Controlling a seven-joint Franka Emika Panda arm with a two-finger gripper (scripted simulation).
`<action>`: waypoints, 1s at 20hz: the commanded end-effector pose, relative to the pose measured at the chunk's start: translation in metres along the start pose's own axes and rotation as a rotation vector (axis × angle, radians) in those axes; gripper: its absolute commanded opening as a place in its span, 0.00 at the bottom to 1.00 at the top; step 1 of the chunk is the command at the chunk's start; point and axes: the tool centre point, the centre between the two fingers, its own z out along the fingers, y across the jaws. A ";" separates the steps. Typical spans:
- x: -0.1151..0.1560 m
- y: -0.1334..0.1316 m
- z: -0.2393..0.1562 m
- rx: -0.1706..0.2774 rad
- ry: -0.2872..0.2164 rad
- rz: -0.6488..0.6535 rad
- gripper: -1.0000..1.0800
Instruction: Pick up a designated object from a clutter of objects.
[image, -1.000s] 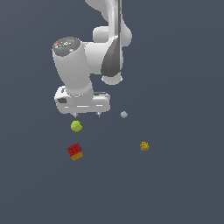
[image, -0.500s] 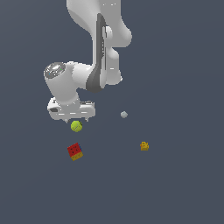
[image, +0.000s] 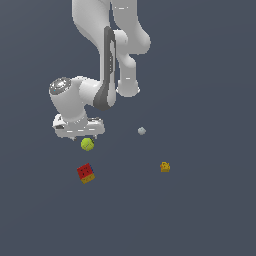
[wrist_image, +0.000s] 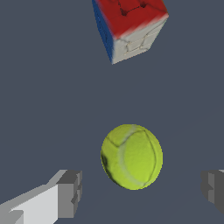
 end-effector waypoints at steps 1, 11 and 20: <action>0.000 0.000 0.000 0.000 0.000 0.000 0.96; -0.001 0.000 0.029 0.000 0.000 -0.001 0.96; -0.001 0.001 0.051 -0.001 0.001 -0.002 0.96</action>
